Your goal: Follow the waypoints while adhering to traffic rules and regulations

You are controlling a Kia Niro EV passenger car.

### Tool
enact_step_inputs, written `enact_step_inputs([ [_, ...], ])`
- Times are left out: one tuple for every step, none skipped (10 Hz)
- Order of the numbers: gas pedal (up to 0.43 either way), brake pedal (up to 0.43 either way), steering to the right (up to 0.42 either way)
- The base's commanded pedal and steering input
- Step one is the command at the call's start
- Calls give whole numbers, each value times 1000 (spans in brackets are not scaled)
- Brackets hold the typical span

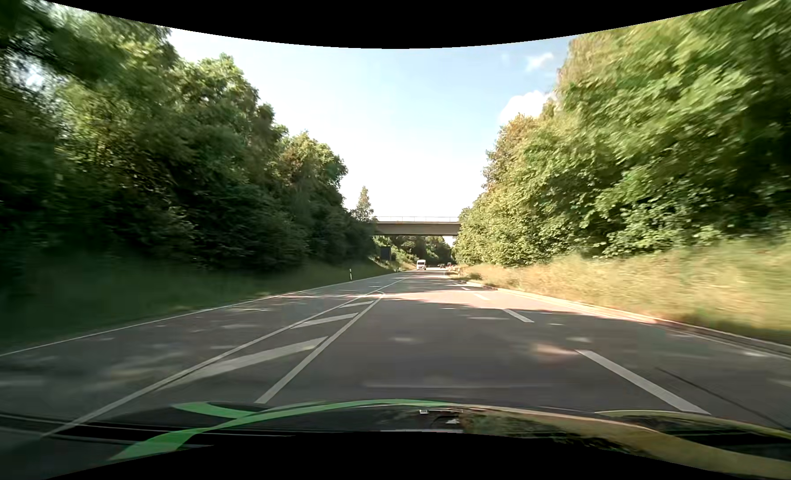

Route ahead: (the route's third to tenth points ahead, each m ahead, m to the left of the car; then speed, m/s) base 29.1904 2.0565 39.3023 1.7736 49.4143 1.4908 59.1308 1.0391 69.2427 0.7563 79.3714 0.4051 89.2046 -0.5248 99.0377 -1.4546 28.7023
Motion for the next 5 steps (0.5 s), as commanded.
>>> enact_step_inputs([
  [319,0,0],
  [331,0,1],
  [331,0,4],
  [331,0,3],
  [319,0,4],
])
